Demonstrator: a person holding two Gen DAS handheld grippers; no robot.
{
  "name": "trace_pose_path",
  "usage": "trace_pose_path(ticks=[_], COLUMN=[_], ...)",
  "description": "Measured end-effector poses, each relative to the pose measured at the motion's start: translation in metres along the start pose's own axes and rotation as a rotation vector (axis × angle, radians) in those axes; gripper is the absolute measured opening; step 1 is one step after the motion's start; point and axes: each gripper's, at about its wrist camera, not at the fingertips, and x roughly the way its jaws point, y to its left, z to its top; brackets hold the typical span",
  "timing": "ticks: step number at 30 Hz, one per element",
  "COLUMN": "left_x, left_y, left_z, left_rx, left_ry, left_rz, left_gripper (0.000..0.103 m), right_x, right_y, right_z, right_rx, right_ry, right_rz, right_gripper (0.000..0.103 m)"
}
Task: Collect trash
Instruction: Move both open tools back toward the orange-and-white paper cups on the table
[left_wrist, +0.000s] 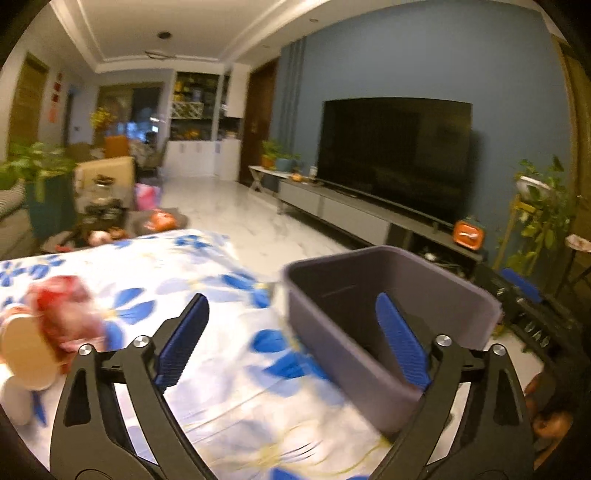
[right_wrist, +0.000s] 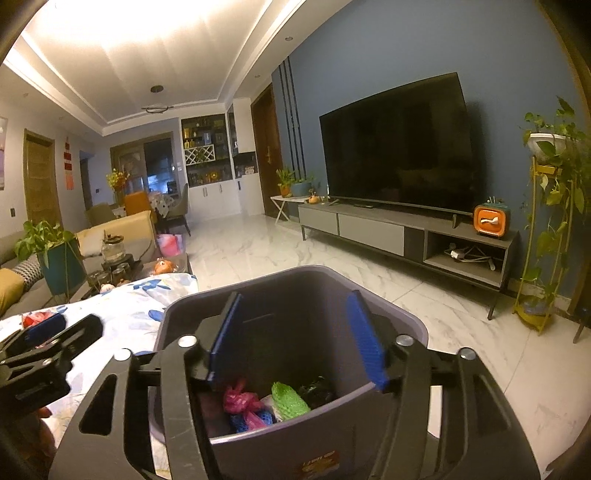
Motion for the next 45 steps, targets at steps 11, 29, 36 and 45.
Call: trace_pose_path(ticks=[11,29,36,45], left_x=[-0.075,-0.2,-0.234,-0.256], left_y=[0.065,0.192,0.222,0.248], left_z=[-0.023,-0.068,-0.074,-0.082], left_rx=[-0.098,-0.277,-0.328,-0.369], left_ry=[-0.054,-0.045,-0.067,-0.084], left_rz=[0.307,0.667,0.745,0.79], left_gripper=[0.093,0.093,0.093,0.093], right_x=[-0.036,-0.069,-0.076,-0.076], right_y=[0.037,0.182,0.238,0.289], right_z=[-0.009,-0.053,-0.07,-0.088], right_rx=[-0.016,-0.149,-0.214,-0.278], right_ry=[-0.033,0.09,0.153,0.225], right_rz=[0.082,0.431,0.537,0.617], right_gripper=[0.077,0.077,0.077,0.077])
